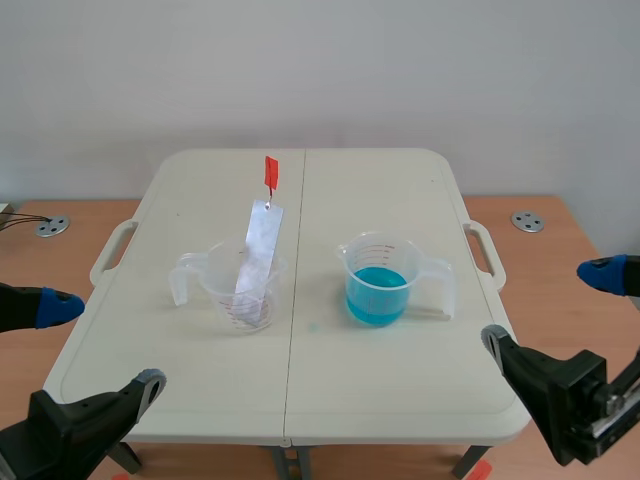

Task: Hold the metal plate by the orange handle, dip it into the blue solution, take it out and point at it, then put the plate back in the beaker on the left.
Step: 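Lift the metal plate out of the left beaker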

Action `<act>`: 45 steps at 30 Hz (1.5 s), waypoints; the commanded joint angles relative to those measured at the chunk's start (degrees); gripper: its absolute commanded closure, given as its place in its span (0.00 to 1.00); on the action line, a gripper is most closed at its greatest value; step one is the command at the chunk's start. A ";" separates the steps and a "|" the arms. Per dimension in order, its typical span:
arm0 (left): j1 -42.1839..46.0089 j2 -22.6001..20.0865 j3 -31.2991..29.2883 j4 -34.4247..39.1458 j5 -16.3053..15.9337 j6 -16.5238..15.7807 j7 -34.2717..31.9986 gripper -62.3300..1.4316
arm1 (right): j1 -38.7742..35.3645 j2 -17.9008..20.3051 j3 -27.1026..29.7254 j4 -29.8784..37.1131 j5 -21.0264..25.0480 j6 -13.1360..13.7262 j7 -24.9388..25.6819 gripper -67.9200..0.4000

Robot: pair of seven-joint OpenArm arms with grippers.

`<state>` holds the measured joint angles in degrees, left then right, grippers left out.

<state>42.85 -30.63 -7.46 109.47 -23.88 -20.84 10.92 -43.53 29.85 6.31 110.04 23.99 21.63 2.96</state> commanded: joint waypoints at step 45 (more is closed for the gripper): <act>14.19 0.24 -1.14 0.09 6.80 0.15 10.51 0.95 | 46.16 -11.54 -26.51 -25.44 -3.04 0.22 -1.77 0.02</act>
<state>56.29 -30.61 -7.88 109.32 -16.86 -20.67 22.44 1.06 18.33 -20.38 84.44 20.34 21.82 0.51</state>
